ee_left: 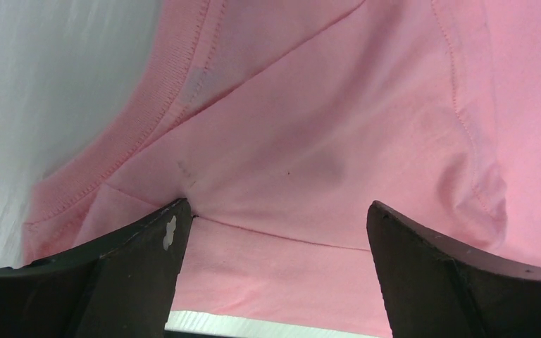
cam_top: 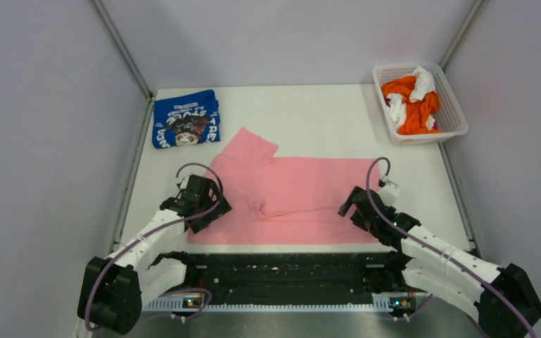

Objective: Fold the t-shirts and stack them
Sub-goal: Fold the flattened tshirt in 1/3 of the way

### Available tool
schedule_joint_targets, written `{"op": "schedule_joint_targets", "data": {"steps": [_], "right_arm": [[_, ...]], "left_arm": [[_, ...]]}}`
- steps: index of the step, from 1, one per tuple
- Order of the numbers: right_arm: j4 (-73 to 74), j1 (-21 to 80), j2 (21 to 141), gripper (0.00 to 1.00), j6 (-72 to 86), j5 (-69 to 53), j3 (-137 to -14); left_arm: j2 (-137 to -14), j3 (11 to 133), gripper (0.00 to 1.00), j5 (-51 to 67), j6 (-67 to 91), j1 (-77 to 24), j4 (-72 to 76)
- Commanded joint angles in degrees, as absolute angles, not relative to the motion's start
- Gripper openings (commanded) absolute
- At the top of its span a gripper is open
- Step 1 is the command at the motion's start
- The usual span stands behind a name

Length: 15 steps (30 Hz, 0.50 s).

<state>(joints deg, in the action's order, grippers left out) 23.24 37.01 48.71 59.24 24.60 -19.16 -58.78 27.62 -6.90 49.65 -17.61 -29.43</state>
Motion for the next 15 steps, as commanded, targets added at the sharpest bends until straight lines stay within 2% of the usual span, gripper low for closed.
{"op": "schedule_joint_targets", "data": {"steps": [1,5,10,15], "right_arm": [[30.79,37.42,44.72,0.99,60.48,25.08,-18.32],[30.91,37.36,43.56,0.99,54.07,26.22,-23.64],[33.33,37.38,44.53,0.99,49.05,30.12,-32.50],[29.77,31.61,54.07,0.99,41.08,30.41,-43.35]], "left_arm": [[-56.87,26.83,0.99,-7.55,51.05,-17.18,-38.63],[-57.99,30.97,0.99,-3.20,48.22,-17.23,-37.27],[-60.84,43.52,0.99,-4.15,41.87,-17.23,-34.03],[-74.69,62.81,0.99,-7.00,36.41,-17.03,-30.08]]}}
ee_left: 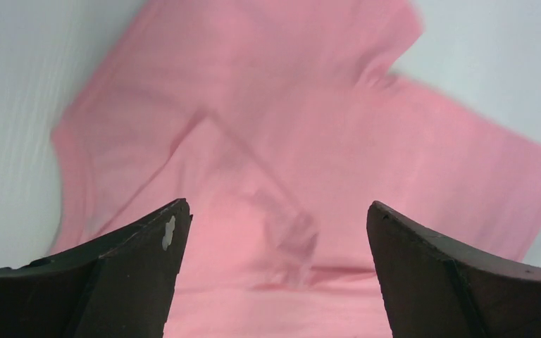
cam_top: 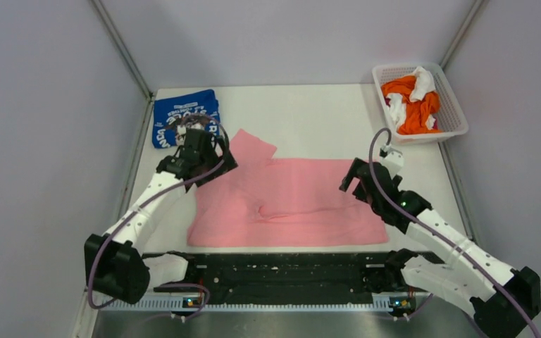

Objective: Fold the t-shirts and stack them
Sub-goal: Fold the flattened tshirt in 1/3 of the way, then grab the side of the flattened tshirt furthest away from the robot with both arms

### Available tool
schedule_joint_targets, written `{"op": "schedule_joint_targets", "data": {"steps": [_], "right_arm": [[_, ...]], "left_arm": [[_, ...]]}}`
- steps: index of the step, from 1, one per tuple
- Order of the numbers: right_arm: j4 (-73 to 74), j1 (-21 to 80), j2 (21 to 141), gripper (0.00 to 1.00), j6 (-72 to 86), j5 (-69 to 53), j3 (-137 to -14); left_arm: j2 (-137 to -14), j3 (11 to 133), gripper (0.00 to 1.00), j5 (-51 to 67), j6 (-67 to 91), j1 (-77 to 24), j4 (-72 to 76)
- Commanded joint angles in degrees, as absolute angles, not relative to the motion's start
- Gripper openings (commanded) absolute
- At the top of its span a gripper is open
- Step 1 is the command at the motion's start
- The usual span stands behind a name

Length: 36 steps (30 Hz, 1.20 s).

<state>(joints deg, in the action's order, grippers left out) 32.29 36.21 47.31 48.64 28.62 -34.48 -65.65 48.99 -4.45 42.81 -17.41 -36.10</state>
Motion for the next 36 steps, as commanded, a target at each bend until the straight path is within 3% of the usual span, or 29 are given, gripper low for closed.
{"op": "schedule_joint_targets", "data": {"steps": [1,7,16,21,26,36], "right_arm": [[29.52,29.34,56.75,0.99,40.40,28.52,-45.72],[25.41,22.31,70.10,0.99,36.87,26.31,-54.18],[23.55,17.92,81.08,0.99,31.95,25.60,-57.85],[24.47,16.05,84.01,0.99,30.89,24.17,-57.60],[24.47,15.68,84.52,0.99,31.07,23.18,-57.36],[25.47,15.01,82.10,0.98,31.46,25.90,-55.69]], "left_arm": [[-78.78,67.64,0.99,-6.76,34.90,-16.96,-30.86],[-106.39,101.39,0.99,-9.22,27.86,-16.51,-45.67],[-135.82,131.94,0.93,-12.48,18.63,-13.99,-46.45],[-141.89,133.30,0.84,-12.04,15.80,-13.95,-44.98],[-143.30,132.44,0.61,-12.19,16.05,-13.97,-46.58],[-138.99,121.78,0.43,-3.87,19.70,-14.03,-46.57]]}}
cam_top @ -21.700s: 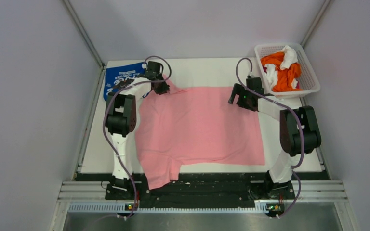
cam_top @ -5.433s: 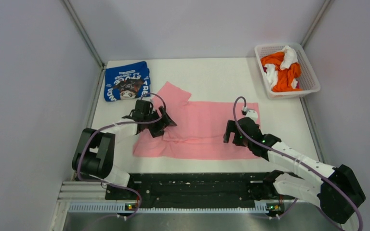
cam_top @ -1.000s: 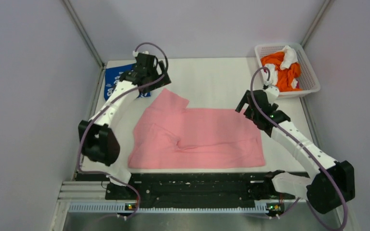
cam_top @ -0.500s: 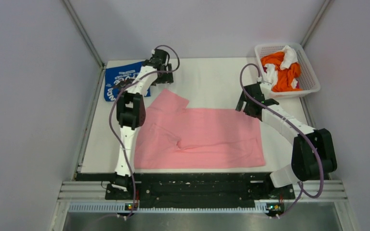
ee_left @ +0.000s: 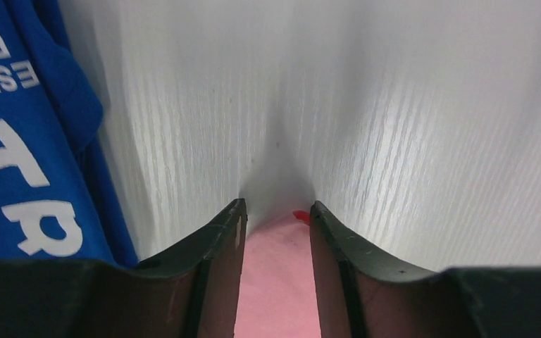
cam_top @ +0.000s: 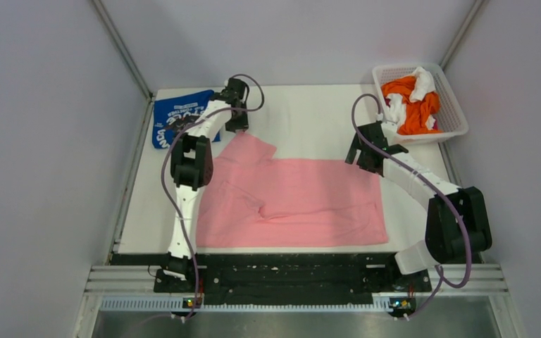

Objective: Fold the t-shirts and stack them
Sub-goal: Grab the side of the flattened tshirt furthest away from the robot with both arms

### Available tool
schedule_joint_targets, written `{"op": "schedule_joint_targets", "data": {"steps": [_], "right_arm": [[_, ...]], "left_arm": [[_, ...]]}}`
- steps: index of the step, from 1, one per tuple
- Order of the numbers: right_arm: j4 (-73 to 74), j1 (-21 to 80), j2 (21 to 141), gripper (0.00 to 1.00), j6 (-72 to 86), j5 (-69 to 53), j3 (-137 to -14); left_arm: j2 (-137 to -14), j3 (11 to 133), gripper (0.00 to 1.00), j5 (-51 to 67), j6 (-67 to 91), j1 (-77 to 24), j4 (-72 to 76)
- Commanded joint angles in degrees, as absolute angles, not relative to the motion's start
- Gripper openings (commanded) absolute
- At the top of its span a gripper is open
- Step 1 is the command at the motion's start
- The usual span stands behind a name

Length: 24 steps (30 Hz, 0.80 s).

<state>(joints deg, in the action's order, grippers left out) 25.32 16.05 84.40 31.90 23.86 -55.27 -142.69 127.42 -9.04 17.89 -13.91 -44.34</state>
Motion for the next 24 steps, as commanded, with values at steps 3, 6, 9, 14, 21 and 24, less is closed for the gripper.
{"op": "schedule_joint_targets", "data": {"steps": [3,6,9,14,21,24], "right_arm": [[25.77,14.62,81.41,0.99,31.47,27.27,-55.12],[25.84,14.09,81.37,0.99,31.49,28.14,-55.10],[25.78,13.66,82.47,0.99,31.29,28.94,-55.59],[25.80,12.49,86.54,0.98,30.92,29.95,-57.97],[26.34,11.89,94.88,0.93,29.25,32.32,-65.12],[26.96,11.87,99.68,0.91,28.58,33.80,-68.86]], "left_arm": [[-136.17,115.60,0.40,-1.40,21.01,-14.06,-42.82],[-136.16,114.89,0.25,-1.26,22.04,-14.07,-42.55],[-136.67,115.78,0.00,-0.45,22.57,-14.10,-42.81],[-134.85,117.12,0.00,1.61,22.43,-14.08,-43.89],[-122.90,104.27,0.00,5.38,24.17,-14.08,-35.96],[-118.09,97.56,0.00,8.76,24.96,-14.11,-31.91]]}}
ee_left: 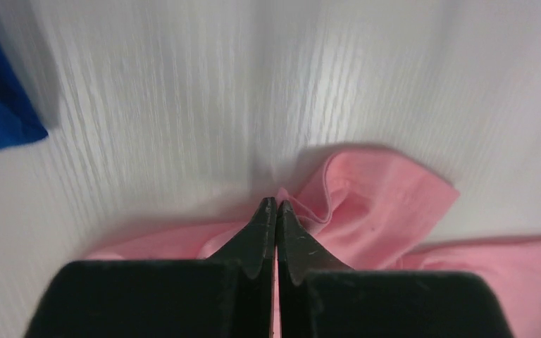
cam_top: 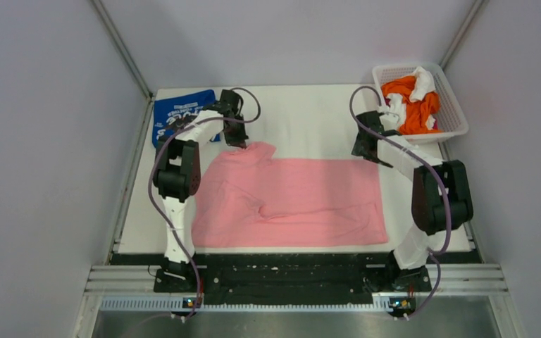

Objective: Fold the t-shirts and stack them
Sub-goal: Grab the side of the flattened tshirt furthest away from the robot with both arms

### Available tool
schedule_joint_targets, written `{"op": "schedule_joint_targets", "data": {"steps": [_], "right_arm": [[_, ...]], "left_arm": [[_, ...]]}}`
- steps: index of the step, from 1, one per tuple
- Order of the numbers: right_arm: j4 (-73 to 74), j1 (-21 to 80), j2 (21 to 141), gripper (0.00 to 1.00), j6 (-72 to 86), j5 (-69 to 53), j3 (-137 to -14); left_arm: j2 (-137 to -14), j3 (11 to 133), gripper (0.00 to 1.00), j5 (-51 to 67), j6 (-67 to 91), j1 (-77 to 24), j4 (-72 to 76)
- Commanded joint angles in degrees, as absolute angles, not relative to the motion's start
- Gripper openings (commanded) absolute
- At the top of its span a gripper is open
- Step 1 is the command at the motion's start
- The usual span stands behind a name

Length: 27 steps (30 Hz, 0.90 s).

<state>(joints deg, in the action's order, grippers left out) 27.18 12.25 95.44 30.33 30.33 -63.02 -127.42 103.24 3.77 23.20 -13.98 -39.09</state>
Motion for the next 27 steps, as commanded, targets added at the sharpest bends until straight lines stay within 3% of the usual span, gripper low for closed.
{"op": "schedule_joint_targets", "data": {"steps": [1,12,21,27], "right_arm": [[27.25,11.87,101.24,0.89,28.68,34.07,-69.85],[26.30,11.74,110.30,0.79,32.36,34.66,-74.39],[24.65,11.78,105.71,0.62,34.64,33.42,-66.70],[24.35,11.69,103.11,0.58,36.33,35.02,-63.06]], "left_arm": [[-116.82,95.67,0.00,9.80,25.22,-14.10,-30.96],[-107.56,83.86,0.00,12.58,26.49,-14.13,-26.97],[-101.57,77.35,0.00,11.77,27.72,-14.07,-25.80],[-98.18,74.59,0.00,9.94,28.01,-14.06,-25.60]]}}
